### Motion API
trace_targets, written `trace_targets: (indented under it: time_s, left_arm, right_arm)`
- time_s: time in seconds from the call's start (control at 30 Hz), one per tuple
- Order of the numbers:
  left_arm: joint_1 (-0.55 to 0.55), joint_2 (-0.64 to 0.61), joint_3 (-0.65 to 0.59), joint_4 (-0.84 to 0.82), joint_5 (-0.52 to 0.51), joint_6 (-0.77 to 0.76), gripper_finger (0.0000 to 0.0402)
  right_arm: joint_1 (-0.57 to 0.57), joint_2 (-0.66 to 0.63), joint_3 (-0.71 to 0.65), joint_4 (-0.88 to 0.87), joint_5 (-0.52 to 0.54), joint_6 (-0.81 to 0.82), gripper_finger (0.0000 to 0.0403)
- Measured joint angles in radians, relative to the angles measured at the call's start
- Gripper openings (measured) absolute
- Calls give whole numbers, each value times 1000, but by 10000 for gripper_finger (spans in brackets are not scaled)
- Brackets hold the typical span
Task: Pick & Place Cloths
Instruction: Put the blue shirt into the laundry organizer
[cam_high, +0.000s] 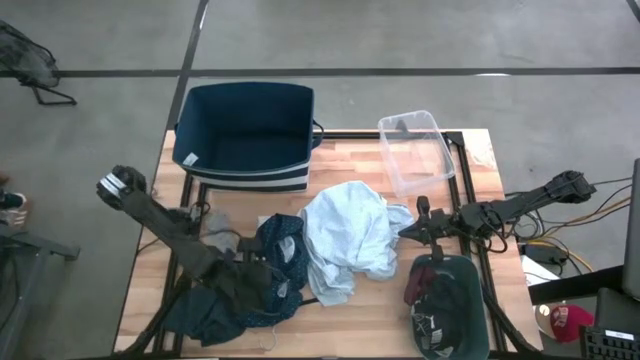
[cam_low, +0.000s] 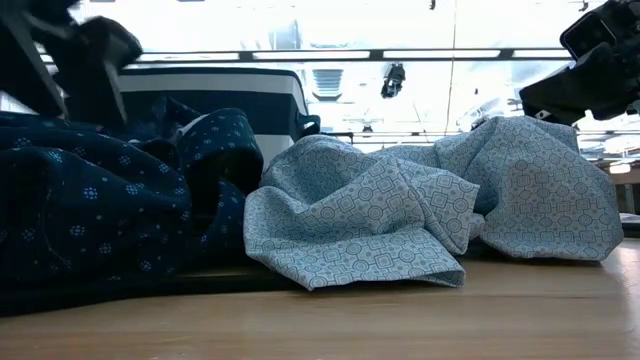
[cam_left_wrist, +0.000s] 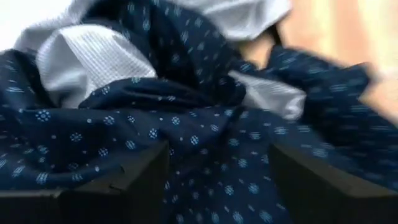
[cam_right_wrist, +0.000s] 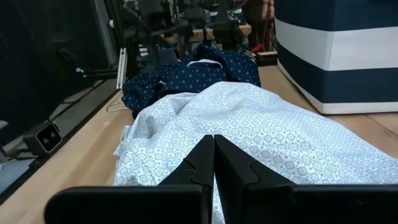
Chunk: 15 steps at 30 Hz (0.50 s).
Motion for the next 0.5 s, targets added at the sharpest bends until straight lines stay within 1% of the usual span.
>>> trace_targets:
  time_s: [0.2,0.37,0.43,0.5]
  left_arm:
    - [7,162,0,3,-7,1,277]
    - [16,265,2,20,-14,-4,277]
    - [21,291,4,26,-14,-10,272]
    - [25,313,3,39,-10,-27,257]
  right_arm:
    - [0,0,0,0,0,0,9]
    - [0,0,0,0,0,0,9]
    - [0,0,0,0,0,0,9]
    - [0,0,0,0,0,6,9]
